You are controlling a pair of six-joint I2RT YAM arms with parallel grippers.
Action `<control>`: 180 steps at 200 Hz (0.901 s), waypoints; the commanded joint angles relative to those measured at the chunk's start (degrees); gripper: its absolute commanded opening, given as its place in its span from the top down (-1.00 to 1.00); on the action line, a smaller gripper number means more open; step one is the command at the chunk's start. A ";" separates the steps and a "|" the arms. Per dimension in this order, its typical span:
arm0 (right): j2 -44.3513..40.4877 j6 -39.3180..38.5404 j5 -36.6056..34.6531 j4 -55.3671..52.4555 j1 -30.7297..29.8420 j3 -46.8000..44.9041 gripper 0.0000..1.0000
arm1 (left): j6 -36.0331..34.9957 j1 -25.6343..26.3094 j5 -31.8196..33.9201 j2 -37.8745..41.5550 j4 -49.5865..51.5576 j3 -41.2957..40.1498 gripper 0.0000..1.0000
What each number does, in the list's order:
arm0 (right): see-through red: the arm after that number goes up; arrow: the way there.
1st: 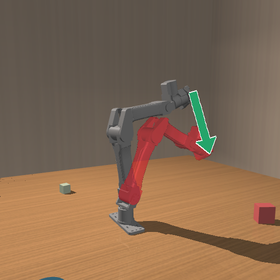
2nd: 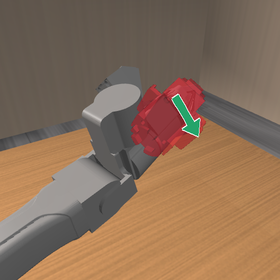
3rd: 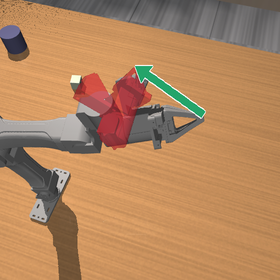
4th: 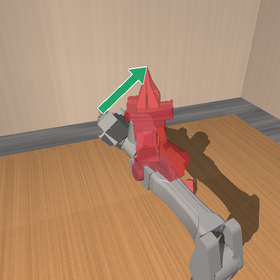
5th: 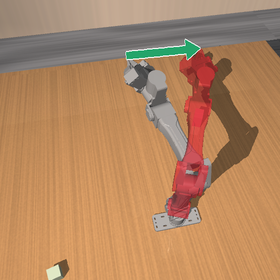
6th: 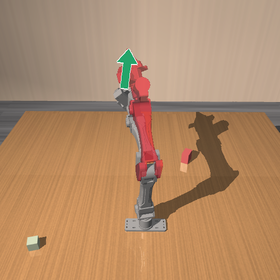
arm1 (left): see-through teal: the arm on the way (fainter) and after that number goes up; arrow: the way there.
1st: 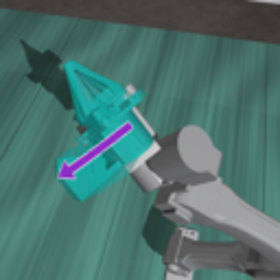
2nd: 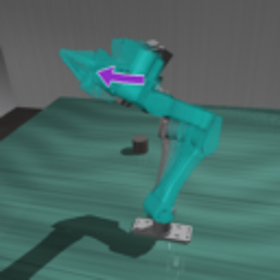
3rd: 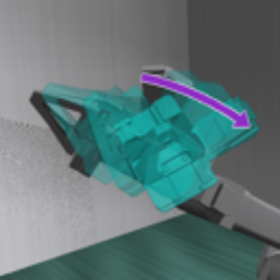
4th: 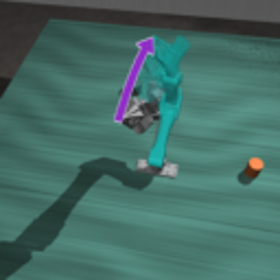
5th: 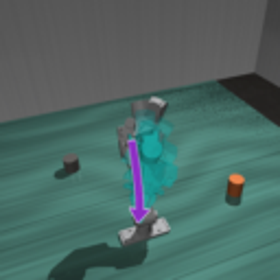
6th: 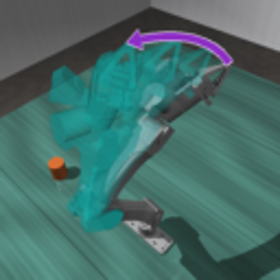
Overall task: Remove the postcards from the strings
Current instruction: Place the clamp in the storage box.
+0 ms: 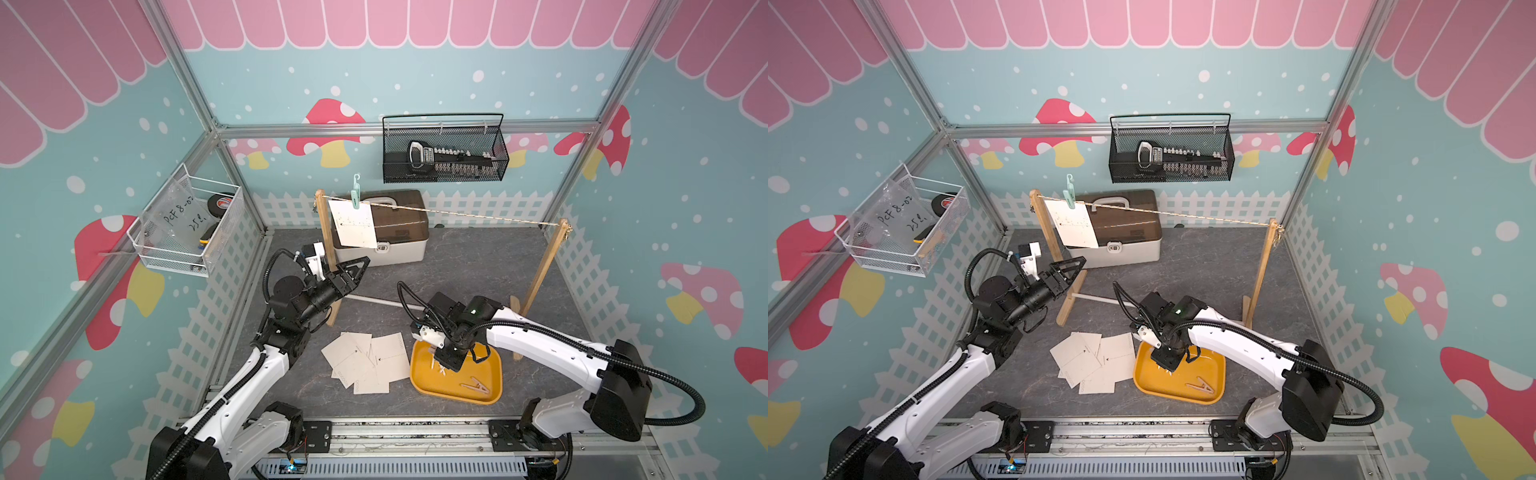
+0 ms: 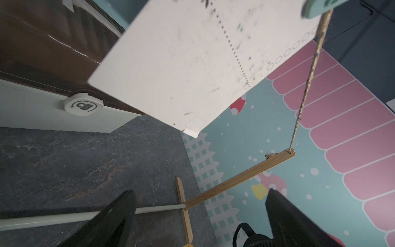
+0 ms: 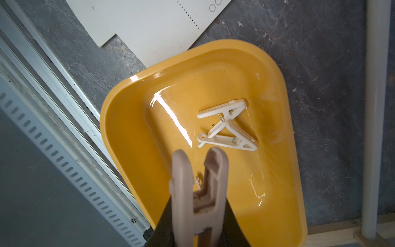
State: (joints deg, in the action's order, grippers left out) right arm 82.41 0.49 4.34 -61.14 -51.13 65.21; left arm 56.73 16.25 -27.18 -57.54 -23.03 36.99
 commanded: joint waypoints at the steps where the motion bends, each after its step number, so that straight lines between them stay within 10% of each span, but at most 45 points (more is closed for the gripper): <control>1: 1.05 -2.33 -0.51 -2.44 -0.87 1.41 0.45 | -0.73 -0.34 1.34 0.47 -1.00 0.54 -0.98; 126: -1.08 -3.86 -6.01 -3.05 -1.07 3.92 0.09 | -2.39 -0.61 1.63 0.17 -0.73 0.36 -0.98; 180: -13.77 -5.31 -5.69 15.12 -1.03 6.47 -0.03 | -2.67 -0.69 1.92 -0.08 -1.29 -0.24 -0.98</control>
State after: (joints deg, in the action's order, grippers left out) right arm 75.02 -2.79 -1.96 -57.56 -51.81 68.25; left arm 55.05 16.10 -26.30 -57.54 -23.00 36.99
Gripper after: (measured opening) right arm 0.485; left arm 0.990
